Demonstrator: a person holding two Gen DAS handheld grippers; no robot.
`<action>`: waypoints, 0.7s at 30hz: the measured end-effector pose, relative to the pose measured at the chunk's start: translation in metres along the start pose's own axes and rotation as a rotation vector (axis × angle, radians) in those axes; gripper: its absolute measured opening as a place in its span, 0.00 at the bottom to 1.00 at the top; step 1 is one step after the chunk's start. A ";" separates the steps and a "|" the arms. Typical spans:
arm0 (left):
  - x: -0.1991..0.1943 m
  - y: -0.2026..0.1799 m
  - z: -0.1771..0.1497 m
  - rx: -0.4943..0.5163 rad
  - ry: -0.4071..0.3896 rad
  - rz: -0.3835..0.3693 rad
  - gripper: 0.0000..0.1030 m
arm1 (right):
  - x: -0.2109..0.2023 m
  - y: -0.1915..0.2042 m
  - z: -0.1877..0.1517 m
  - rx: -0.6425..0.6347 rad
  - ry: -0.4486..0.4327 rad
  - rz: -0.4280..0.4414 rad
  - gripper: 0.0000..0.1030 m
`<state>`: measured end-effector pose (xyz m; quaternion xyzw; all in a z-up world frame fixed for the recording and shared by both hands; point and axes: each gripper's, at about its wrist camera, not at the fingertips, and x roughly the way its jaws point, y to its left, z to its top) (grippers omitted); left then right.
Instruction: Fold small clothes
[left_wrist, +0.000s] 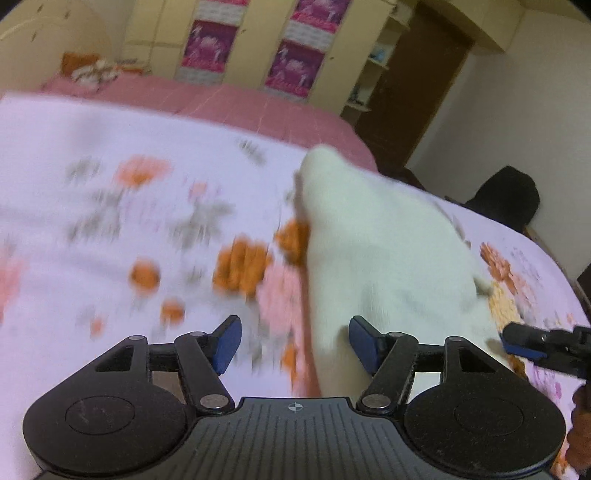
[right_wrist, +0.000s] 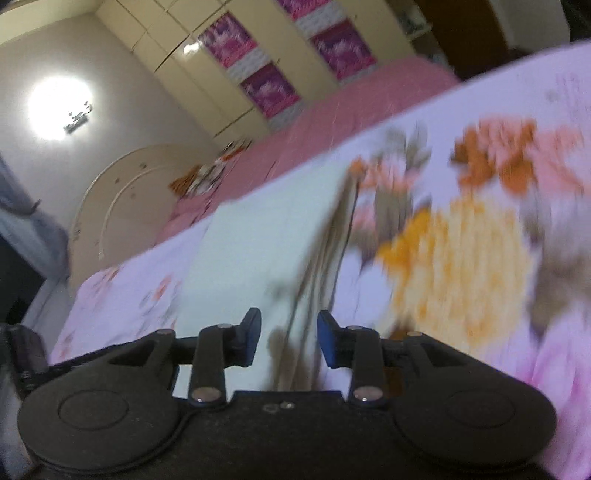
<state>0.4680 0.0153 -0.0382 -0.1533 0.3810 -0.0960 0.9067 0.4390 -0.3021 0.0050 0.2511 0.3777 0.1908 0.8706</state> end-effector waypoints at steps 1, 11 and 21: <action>-0.002 0.002 -0.004 -0.003 -0.011 0.004 0.63 | -0.002 -0.001 -0.005 0.014 0.016 0.010 0.34; -0.010 -0.013 -0.013 0.092 0.000 0.080 0.63 | -0.011 0.008 -0.030 0.045 0.055 0.028 0.31; -0.018 -0.016 -0.019 0.106 0.001 0.098 0.63 | -0.004 0.017 -0.041 -0.060 0.092 -0.051 0.08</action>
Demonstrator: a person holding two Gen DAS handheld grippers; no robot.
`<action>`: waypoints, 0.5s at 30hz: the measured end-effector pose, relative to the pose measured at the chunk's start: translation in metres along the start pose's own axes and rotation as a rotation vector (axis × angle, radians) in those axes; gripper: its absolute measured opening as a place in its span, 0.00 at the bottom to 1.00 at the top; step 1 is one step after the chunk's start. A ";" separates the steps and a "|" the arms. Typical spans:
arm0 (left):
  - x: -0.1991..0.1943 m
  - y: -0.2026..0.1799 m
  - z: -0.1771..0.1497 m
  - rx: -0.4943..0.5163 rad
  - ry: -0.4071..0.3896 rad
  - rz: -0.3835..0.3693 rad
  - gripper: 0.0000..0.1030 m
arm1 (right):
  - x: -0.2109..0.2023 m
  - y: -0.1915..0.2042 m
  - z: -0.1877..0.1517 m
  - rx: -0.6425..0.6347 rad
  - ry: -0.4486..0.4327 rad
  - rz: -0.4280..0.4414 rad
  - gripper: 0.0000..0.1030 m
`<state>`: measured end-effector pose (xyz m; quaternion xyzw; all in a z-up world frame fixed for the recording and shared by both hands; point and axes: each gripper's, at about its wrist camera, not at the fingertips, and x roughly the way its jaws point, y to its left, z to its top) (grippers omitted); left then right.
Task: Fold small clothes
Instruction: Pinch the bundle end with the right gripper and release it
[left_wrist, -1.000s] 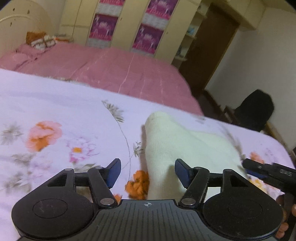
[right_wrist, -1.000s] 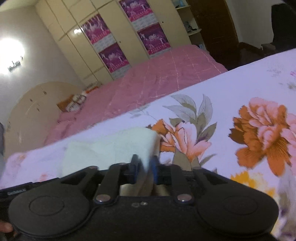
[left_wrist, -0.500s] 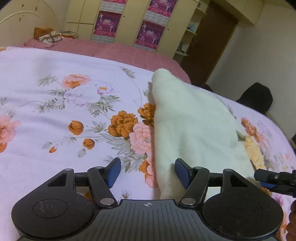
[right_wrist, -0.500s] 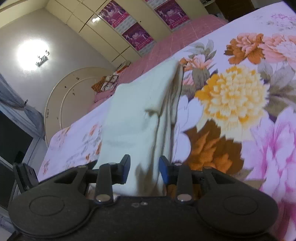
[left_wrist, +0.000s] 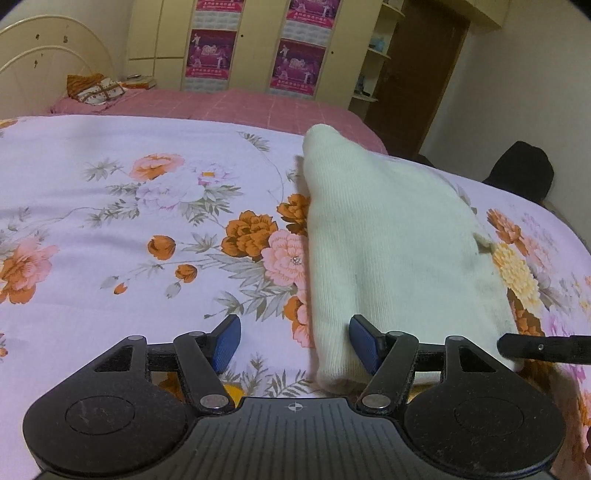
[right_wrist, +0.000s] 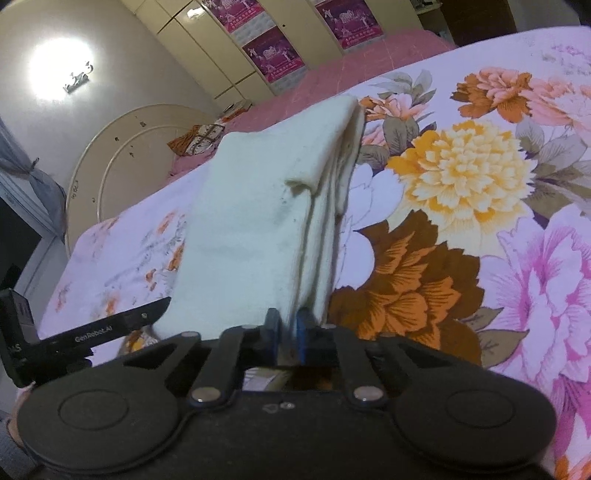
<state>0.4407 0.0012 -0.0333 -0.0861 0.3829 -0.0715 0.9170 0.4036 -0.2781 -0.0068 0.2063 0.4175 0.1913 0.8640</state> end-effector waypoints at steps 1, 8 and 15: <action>-0.002 0.000 0.000 0.001 0.001 0.001 0.63 | -0.001 0.001 -0.001 -0.005 -0.003 -0.002 0.08; -0.010 0.002 -0.011 0.020 0.001 -0.002 0.63 | -0.003 0.003 -0.001 -0.047 0.003 -0.031 0.06; -0.029 0.006 -0.004 0.065 0.005 -0.028 0.66 | -0.002 0.001 0.003 -0.026 0.027 -0.020 0.24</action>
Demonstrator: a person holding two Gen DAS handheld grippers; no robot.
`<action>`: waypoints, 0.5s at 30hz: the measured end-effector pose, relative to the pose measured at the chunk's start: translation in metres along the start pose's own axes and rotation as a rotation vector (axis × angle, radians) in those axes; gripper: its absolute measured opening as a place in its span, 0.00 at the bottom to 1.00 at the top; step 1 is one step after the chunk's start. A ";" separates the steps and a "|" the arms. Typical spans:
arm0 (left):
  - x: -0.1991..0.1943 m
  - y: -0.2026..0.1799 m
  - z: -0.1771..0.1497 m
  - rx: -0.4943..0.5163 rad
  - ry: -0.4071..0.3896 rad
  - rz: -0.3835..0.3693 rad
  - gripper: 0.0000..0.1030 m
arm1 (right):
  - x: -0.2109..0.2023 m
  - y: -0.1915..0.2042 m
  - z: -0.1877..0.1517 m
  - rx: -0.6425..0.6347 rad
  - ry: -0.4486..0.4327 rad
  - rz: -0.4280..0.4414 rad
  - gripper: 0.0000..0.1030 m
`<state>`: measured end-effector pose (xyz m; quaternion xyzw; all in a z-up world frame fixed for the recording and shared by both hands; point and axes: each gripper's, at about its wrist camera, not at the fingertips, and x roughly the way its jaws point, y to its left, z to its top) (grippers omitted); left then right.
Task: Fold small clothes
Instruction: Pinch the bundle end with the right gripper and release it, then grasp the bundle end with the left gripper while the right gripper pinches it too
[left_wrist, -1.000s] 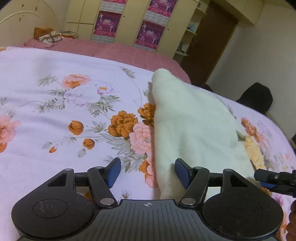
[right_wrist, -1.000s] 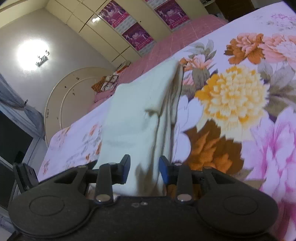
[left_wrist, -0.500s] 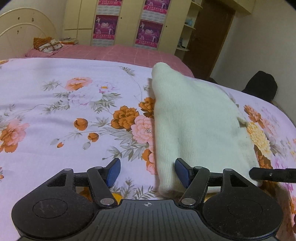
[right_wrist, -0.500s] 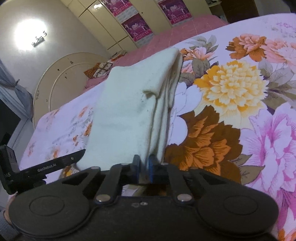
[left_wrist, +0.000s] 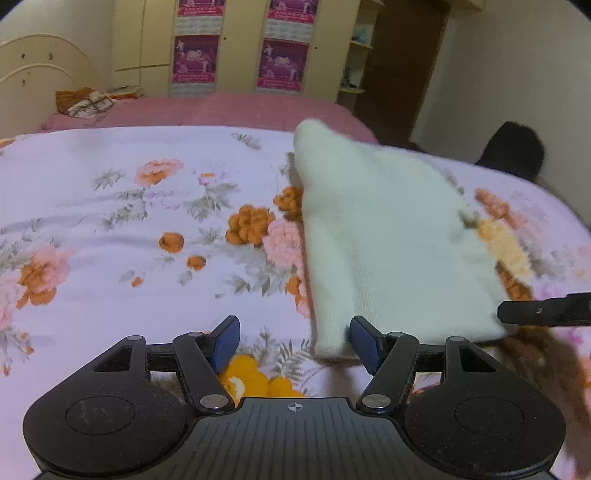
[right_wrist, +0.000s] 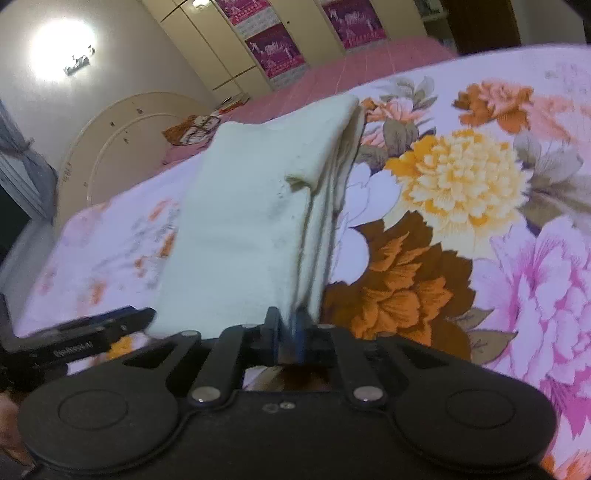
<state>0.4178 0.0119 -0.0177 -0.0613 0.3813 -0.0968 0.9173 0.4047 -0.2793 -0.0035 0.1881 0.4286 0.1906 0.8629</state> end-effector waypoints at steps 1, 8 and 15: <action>-0.002 0.006 0.006 -0.019 -0.011 -0.019 0.78 | -0.005 -0.002 0.002 0.024 0.003 0.026 0.33; 0.027 0.021 0.048 -0.121 -0.021 -0.146 0.83 | -0.019 -0.024 0.034 0.120 -0.095 0.057 0.56; 0.075 0.017 0.063 -0.195 0.072 -0.217 0.71 | 0.014 -0.049 0.068 0.236 -0.081 0.086 0.50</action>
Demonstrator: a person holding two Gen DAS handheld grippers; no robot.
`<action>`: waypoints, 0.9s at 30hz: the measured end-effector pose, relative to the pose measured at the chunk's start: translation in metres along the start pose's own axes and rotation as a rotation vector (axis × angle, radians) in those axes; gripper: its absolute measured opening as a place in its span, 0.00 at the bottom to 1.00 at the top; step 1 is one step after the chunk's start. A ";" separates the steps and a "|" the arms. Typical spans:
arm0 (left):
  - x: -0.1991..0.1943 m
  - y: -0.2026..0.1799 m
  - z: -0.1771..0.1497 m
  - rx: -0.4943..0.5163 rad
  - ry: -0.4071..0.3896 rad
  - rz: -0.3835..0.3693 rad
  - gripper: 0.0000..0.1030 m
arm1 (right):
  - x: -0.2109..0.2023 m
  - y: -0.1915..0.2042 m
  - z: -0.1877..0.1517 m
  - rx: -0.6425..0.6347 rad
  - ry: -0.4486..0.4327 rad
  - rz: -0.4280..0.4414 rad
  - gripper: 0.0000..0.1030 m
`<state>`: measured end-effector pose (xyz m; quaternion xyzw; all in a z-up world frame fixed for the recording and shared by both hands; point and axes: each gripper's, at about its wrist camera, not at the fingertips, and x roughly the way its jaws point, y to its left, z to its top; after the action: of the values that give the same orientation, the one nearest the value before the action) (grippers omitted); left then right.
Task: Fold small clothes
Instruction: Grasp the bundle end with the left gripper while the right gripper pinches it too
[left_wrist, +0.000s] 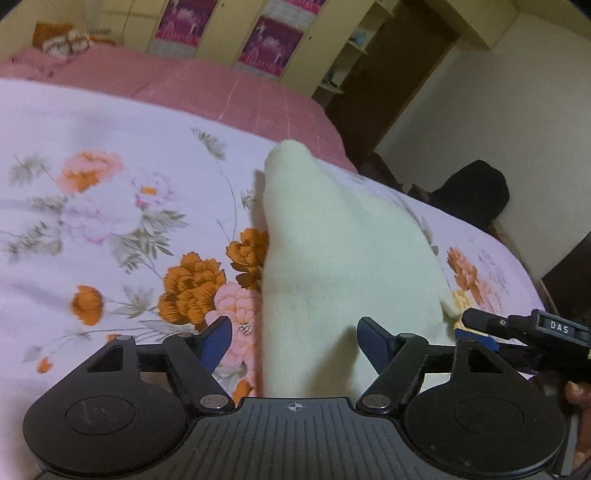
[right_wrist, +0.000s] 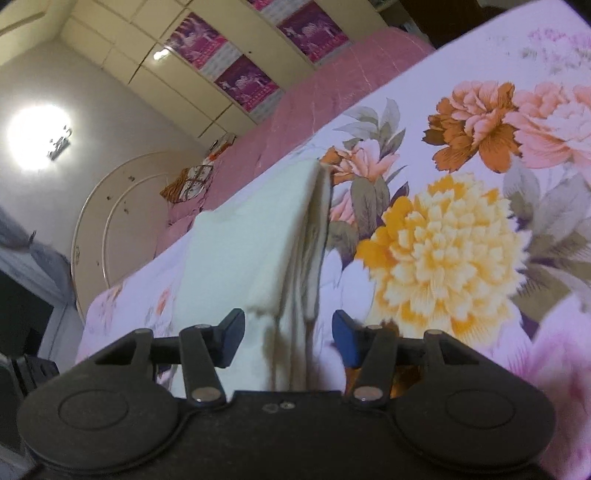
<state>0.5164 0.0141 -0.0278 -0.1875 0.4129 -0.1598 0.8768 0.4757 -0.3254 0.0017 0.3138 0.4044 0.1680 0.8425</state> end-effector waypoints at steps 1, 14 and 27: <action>0.004 0.001 0.000 -0.010 0.008 0.001 0.70 | 0.003 -0.003 0.003 0.015 0.003 0.003 0.50; 0.038 0.020 0.021 -0.119 0.039 -0.115 0.70 | 0.044 -0.017 0.014 0.060 0.078 0.124 0.56; 0.065 -0.008 0.037 -0.026 0.049 -0.063 0.52 | 0.051 -0.009 0.015 -0.032 0.062 0.135 0.35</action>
<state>0.5835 -0.0137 -0.0456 -0.2077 0.4303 -0.1863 0.8585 0.5193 -0.3099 -0.0266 0.3217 0.4056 0.2405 0.8211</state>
